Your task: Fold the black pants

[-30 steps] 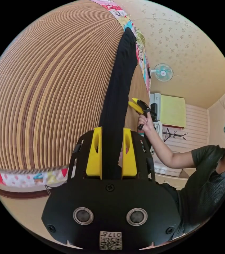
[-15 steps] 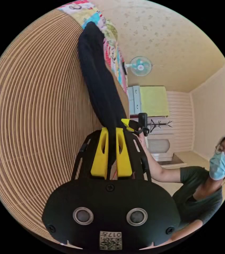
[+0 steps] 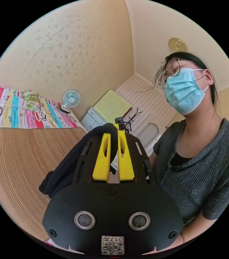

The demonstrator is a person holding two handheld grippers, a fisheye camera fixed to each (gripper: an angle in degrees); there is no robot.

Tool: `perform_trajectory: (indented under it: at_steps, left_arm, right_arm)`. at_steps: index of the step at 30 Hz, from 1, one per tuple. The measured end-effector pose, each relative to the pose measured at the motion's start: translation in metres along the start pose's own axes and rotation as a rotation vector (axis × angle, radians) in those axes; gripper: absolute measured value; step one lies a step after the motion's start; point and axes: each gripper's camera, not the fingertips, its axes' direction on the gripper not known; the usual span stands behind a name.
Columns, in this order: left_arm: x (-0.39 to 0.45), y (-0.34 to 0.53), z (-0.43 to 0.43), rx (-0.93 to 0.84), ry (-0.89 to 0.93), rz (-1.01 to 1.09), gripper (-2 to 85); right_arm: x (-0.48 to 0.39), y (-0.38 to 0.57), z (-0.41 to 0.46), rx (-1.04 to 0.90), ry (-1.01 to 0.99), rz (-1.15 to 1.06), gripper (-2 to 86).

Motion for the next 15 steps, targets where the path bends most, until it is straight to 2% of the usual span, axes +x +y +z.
perform_trajectory:
  at_steps: [2, 6, 8, 13, 15]
  left_arm:
    - [0.025, -0.02, 0.001, 0.038, -0.042, 0.011, 4.8]
    - [0.01, -0.038, 0.017, 0.03, -0.209, -0.091, 4.9]
    - [-0.03, -0.041, 0.033, 0.023, -0.29, -0.205, 4.9]
    - [-0.125, -0.034, 0.059, 0.012, -0.397, -0.34, 4.9]
    - [-0.151, -0.024, 0.072, -0.033, -0.445, -0.359, 5.0]
  right_arm:
    - [-0.016, -0.017, 0.002, 0.007, 0.015, -0.02, 0.7]
    - [0.0, -0.056, 0.022, -0.06, 0.218, 0.015, 0.9]
    - [0.034, -0.071, 0.034, -0.085, 0.272, 0.092, 1.0]
    - [0.13, -0.102, 0.067, -0.108, 0.349, 0.206, 1.3]
    - [0.158, -0.1, 0.087, -0.154, 0.437, 0.209, 1.7]
